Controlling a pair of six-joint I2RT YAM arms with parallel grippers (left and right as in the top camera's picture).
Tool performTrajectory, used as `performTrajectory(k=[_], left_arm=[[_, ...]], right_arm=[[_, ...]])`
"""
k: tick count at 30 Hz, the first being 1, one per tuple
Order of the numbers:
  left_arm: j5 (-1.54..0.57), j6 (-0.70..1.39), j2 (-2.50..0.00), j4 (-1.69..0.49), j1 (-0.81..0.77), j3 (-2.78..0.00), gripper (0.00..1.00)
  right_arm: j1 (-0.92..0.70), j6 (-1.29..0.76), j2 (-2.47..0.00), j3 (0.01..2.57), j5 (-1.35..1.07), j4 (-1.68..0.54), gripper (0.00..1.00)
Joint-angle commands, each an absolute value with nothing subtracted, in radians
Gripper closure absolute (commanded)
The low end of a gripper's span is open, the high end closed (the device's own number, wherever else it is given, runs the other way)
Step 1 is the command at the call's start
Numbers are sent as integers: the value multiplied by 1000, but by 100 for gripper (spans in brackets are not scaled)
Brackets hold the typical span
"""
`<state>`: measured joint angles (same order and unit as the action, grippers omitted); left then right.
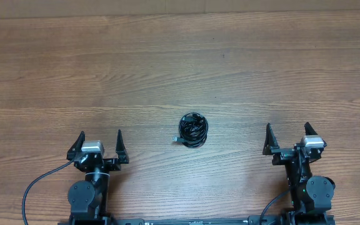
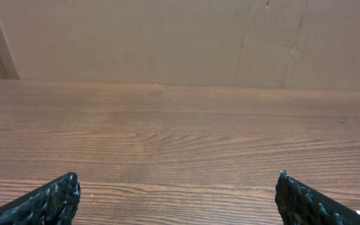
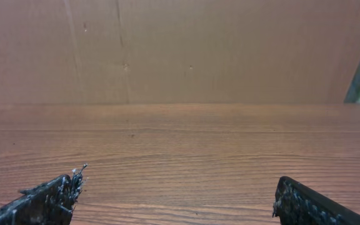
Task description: Untangle cables
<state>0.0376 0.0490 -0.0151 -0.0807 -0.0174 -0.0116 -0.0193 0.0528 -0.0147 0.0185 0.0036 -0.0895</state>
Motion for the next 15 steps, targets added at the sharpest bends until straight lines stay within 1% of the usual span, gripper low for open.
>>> performTrajectory(k=[1, 15], left_arm=[[25, 37, -5, -76, -14, -5, 1], [25, 37, -5, -77, -14, -5, 0]], right_arm=[[-15, 54, -3, 8, -2, -83, 0], [-15, 54, -3, 8, -2, -83, 0]])
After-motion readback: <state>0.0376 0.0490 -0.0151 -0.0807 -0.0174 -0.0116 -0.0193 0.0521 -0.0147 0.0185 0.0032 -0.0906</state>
